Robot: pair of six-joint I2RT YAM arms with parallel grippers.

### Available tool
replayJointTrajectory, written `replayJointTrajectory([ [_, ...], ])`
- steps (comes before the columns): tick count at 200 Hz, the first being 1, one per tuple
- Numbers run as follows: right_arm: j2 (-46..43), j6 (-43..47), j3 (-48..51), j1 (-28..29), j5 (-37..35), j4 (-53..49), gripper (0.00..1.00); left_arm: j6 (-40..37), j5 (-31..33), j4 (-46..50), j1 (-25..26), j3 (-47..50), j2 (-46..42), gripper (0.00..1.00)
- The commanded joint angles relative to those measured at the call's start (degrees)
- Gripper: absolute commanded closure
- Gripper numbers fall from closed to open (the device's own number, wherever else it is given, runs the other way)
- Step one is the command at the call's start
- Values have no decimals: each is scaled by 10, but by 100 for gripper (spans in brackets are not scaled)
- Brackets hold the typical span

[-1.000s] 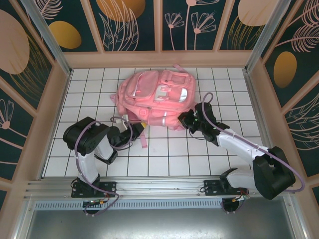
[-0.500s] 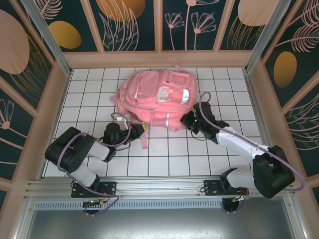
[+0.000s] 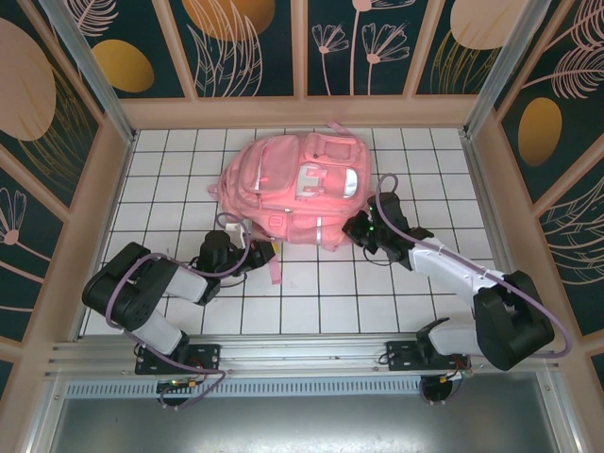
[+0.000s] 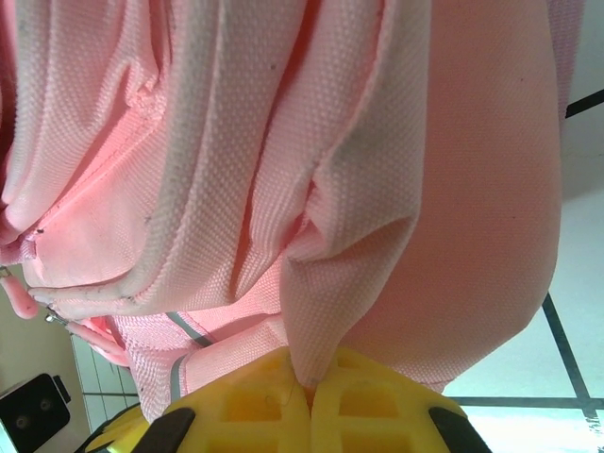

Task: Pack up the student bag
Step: Zip the student bag at the top-center of the table.

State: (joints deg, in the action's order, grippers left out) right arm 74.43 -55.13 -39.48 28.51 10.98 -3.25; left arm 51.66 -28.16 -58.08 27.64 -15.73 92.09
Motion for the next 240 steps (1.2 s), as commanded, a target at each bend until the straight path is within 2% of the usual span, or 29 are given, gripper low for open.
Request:
replayJointTrajectory([
  [1, 7, 14, -10, -17, -12, 41, 100, -1, -9, -12, -8, 2, 12, 87],
  [46, 16, 8, -4, -15, 7, 60, 100, 25, -17, -49, -8, -6, 18, 82],
  [98, 21, 7, -1, -15, 9, 67, 100, 42, -23, -87, -8, 5, 33, 81],
  [134, 28, 5, -2, -15, 12, 70, 100, 75, -37, -147, -8, 16, 56, 91],
  [162, 29, 14, -7, -15, -1, 57, 100, 102, -42, -180, -8, 32, 57, 93],
  [203, 30, 28, -17, -18, -37, 29, 100, 107, -20, -153, -8, 47, 29, 99],
  [240, 32, 40, -23, -20, -73, 12, 100, 155, -19, -201, -8, 61, 42, 100],
])
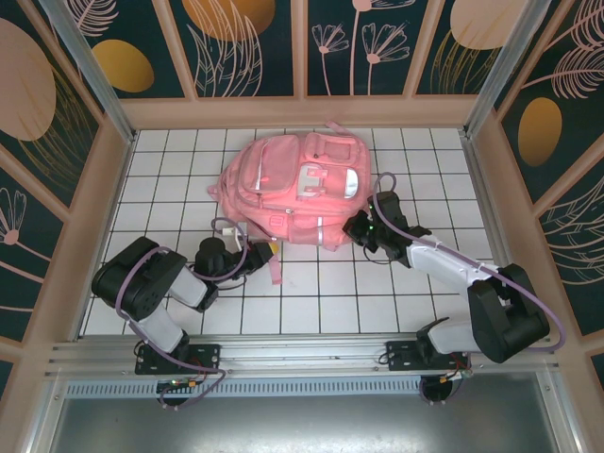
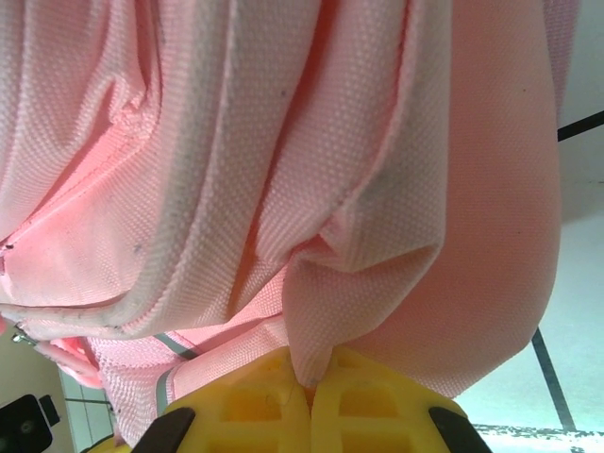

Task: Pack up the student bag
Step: Zip the student bag at the top-center of the table.

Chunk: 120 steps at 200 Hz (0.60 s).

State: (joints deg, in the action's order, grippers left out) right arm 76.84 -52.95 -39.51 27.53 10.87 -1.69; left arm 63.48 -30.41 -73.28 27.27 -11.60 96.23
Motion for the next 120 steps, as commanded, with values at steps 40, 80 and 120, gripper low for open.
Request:
replayJointTrajectory([
  [40, 1, 16, -15, -18, -95, -6, 100, 94, 4, -147, -5, 31, 63, 100],
  [80, -4, 10, -3, -29, -112, -2, 100, 169, 3, -300, -5, 40, 157, 100],
  [120, -10, 9, 9, -49, -137, 0, 100, 171, 14, -314, -5, 52, 164, 99],
])
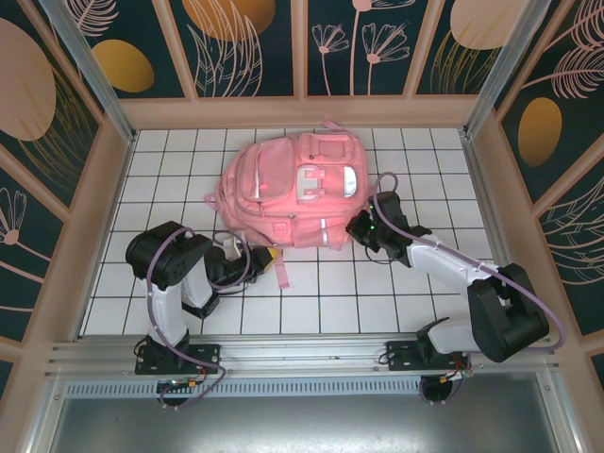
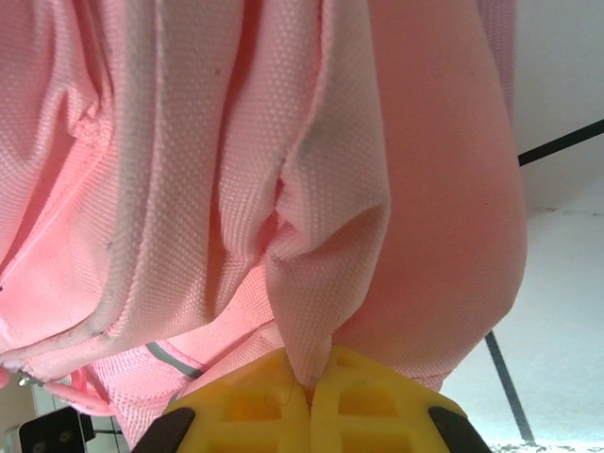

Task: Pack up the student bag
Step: Zip the student bag at the top-center of the table.

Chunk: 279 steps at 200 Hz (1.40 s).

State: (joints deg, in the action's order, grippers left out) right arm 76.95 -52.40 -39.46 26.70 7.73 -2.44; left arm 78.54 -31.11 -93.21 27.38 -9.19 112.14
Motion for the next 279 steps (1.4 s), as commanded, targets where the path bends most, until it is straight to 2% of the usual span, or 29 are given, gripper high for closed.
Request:
replayJointTrajectory([
  [1, -12, 3, 9, -42, -106, 6, 100, 21, 21, -114, -6, 28, 4, 99],
  [69, 4, 39, -9, -89, -137, -5, 100, -20, 27, 3, -7, 29, -100, 96],
  [95, 7, 40, -6, -136, -108, 7, 100, -30, 28, 36, -7, 30, -120, 97],
  [137, 21, 48, -19, -181, -114, 1, 100, -26, 30, 21, -7, 37, -102, 97],
  [178, 77, 47, -54, -247, -107, 6, 100, -16, 21, -4, -7, 45, -87, 98],
  [213, 141, 96, -138, -250, -119, -14, 100, -33, 11, 41, -7, 38, -122, 99],
  [223, 147, 104, -160, -244, -129, -36, 86, -42, 11, 69, -7, 35, -136, 99],
  [236, 132, 119, -170, -221, -156, -54, 57, -53, 12, 106, -7, 31, -176, 99],
  [247, 106, 129, -170, -188, -211, -72, 37, -65, 13, 136, -7, 25, -198, 99],
  [267, 62, 144, -171, -127, -277, -109, 30, -84, 14, 190, -7, 11, -232, 99],
  [279, 30, 148, -155, -91, -251, -109, 32, -89, 15, 208, -7, 6, -244, 99],
])
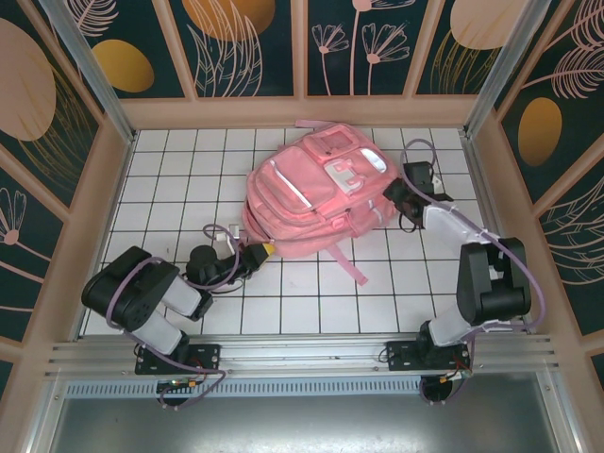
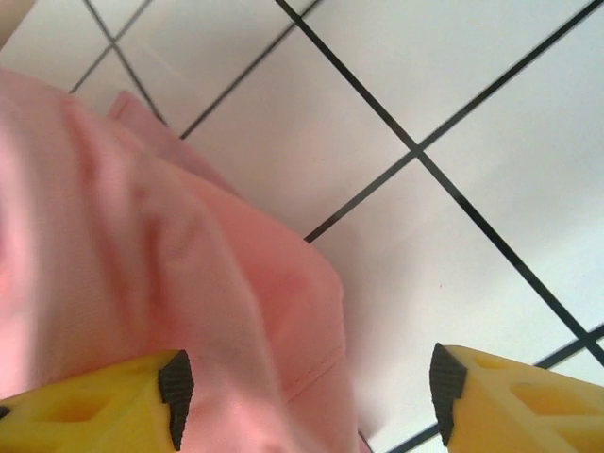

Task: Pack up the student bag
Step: Zip the student bag at the top-center of the table.

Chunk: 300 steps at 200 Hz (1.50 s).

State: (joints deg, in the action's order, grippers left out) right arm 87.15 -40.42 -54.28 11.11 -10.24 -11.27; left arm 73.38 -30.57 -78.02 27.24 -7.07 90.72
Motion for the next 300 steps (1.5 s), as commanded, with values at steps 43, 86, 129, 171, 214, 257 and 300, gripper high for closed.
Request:
replayJointTrajectory([
  [43, -163, -57, 109, 183, 157, 92, 32, -27, 3, 40, -5, -18, -23, 99],
  [86, -115, -160, 133, 298, 223, 200, 30, -13, -4, 7, -4, -13, -5, 99],
  [129, -92, -204, 119, 361, 159, 172, 37, -16, -1, 29, -4, -18, -26, 100],
  [171, -163, -380, 261, 362, 109, 255, 50, -24, 3, 60, -4, -28, -50, 100],
  [214, -88, -429, 241, 356, 120, 352, 37, -23, 10, 60, 9, -26, -52, 100],
  [257, -11, -446, 206, 349, 120, 414, 44, -22, 24, 61, 29, -26, -59, 100],
  [300, 17, -435, 185, 342, 113, 393, 83, -23, 26, 74, 37, -26, -72, 100],
])
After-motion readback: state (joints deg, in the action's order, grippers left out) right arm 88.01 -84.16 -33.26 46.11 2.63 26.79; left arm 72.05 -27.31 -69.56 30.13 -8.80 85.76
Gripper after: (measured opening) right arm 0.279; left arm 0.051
